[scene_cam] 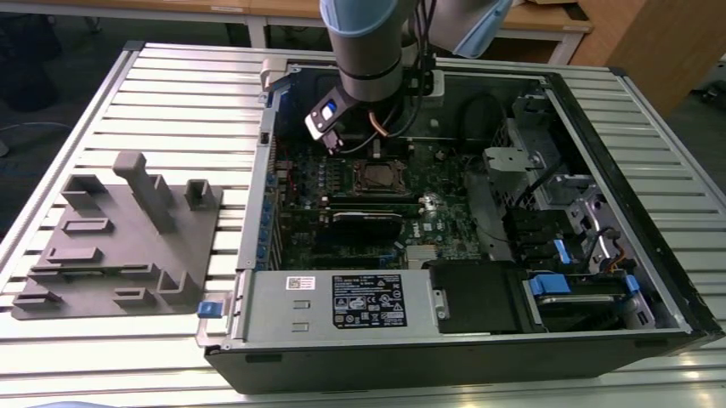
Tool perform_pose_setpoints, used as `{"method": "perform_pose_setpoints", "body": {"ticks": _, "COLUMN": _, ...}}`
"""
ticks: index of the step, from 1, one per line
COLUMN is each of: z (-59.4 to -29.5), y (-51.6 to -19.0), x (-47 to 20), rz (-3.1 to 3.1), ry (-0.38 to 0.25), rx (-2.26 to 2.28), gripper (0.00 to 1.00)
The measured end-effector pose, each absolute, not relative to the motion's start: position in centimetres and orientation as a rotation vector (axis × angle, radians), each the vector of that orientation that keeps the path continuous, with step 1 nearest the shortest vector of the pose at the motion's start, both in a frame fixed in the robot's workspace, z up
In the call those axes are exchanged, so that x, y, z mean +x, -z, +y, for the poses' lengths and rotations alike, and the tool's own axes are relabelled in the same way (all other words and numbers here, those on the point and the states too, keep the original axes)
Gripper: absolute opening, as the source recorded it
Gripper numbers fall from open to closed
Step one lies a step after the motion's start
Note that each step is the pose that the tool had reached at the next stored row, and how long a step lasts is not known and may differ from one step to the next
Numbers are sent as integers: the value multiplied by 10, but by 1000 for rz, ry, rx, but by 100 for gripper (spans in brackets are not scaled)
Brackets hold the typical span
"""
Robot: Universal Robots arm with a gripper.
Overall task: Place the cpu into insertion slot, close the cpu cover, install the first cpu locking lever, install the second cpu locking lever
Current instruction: 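Close the cpu cover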
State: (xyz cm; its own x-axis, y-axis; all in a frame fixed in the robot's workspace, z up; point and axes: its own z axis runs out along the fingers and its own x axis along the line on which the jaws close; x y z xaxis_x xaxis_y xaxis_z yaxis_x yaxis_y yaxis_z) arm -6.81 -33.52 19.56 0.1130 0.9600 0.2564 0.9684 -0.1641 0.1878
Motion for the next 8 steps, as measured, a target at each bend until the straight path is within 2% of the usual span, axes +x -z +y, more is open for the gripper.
{"method": "perform_pose_setpoints", "body": {"ticks": 8, "z": -335, "y": -195, "x": -68, "rz": -1989, "ry": 502, "rx": -2350, "gripper": 11}}
